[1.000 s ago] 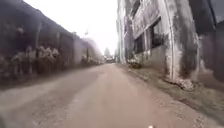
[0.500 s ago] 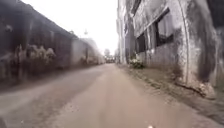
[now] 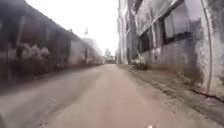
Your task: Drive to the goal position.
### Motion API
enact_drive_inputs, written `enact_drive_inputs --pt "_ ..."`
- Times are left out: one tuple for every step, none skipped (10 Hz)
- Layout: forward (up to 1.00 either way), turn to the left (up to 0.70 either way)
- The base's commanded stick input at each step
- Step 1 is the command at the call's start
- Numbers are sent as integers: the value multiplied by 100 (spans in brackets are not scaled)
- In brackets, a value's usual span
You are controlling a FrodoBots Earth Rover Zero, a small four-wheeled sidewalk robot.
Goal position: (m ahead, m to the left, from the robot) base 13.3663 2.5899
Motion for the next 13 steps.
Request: enact_drive_inputs --pt "100 0" --pt "100 0" --pt "100 0" --pt "100 0" --pt "100 0" --pt "100 0" --pt "100 0" --pt "100 0" --pt "100 0" --pt "100 0" --pt "100 0" --pt "100 0" --pt "100 0"
